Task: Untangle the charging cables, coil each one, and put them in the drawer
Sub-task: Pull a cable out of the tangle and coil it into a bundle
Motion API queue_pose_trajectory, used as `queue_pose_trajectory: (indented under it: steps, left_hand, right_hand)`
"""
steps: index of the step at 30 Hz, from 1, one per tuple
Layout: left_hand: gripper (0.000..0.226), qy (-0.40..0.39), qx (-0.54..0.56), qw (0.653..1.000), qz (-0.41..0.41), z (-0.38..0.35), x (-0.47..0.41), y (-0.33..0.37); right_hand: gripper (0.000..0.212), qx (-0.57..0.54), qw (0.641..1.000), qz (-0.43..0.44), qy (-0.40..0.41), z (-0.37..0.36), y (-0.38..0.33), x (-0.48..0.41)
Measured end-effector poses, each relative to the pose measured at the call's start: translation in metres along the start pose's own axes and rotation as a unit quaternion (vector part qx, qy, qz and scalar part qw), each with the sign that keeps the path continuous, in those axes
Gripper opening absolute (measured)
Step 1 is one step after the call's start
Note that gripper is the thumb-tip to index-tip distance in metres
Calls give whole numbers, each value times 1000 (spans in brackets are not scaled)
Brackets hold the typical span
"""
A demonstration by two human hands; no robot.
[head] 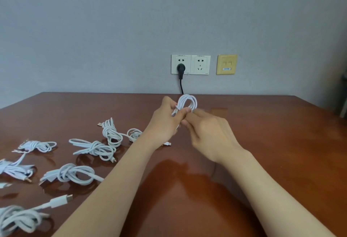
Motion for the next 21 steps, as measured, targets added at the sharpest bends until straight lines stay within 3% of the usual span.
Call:
queue_pose_trajectory:
  steps: [2, 8, 11, 13, 18, 21]
  left_hand:
    - [22, -20, -8, 1000, 0, -3, 1, 1]
    - [25, -90, -9, 996, 7, -11, 2, -7]
    - [28, -117, -12, 993, 16, -19, 5, -10]
    - [28, -129, -9, 991, 23, -22, 6, -9]
    - [29, -132, 43, 990, 30, -28, 8, -3]
    - [25, -137, 101, 984, 51, -33, 10, -1]
  right_hand:
    - [12, 14, 999, 11, 41, 5, 2, 2]
    - [9, -47, 998, 41, 2, -5, 5, 5]
    - [31, -107, 993, 18, -36, -13, 15, 6]
    - [28, -150, 986, -25, -71, -15, 23, 7]
    - [34, -186, 977, -98, 17, -1, 42, 5]
    - [36, -228, 967, -107, 28, -1, 46, 5]
Point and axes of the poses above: each hand's wrist, its own x-axis away from the middle knuckle, its own z-axis out of the back of the hand, y = z × x, the point moved 8 cm from there along -x, towards the middle knuckle, and after that the axes turned 3 degrees about x, right-handed, at the moved point
